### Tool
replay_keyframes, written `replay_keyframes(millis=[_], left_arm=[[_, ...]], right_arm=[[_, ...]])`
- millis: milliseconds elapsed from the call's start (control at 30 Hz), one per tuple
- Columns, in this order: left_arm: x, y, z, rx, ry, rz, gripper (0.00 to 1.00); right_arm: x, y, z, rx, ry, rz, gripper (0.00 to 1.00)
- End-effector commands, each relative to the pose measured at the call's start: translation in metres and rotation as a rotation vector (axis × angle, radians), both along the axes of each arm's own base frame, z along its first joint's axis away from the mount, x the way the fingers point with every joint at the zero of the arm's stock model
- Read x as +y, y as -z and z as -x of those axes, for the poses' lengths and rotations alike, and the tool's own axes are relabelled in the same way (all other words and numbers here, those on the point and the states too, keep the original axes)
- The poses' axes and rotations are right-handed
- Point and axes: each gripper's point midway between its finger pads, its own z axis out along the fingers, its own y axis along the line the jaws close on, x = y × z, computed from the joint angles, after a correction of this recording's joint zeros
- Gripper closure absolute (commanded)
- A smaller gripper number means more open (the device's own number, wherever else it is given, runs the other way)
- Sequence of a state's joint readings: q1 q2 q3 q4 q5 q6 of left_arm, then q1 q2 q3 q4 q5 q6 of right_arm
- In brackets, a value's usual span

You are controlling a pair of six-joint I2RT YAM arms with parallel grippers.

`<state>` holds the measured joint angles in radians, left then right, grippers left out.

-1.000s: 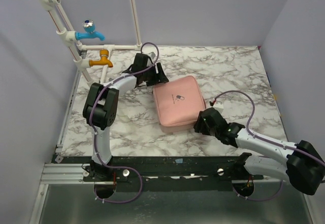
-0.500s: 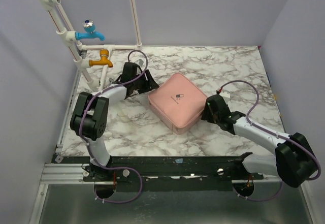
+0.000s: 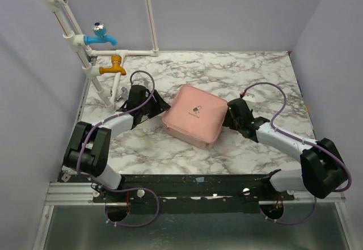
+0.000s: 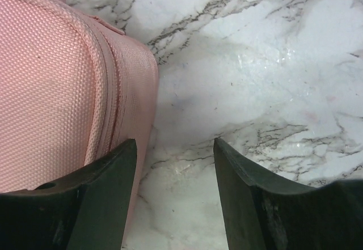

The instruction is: Organize the medicine kit

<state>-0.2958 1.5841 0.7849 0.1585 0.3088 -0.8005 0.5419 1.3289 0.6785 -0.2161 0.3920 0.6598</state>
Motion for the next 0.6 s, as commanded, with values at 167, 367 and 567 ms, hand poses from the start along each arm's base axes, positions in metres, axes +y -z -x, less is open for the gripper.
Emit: replay_keyframes(millis=[167, 367, 567], left_arm=[[0.036, 0.037, 0.062, 0.182, -0.112, -0.099, 0.45], [0.054, 0.027, 0.065, 0.152, -0.184, -0.154, 0.45], [0.080, 0.023, 0.073, 0.157, -0.291, -0.236, 0.51]], right_arm=[[0.032, -0.054, -0.038, -0.181, -0.043, -0.096, 0.39], [0.029, -0.058, -0.042, -0.178, -0.040, -0.056, 0.39], [0.019, -0.066, -0.042, -0.180, -0.016, -0.008, 0.39]])
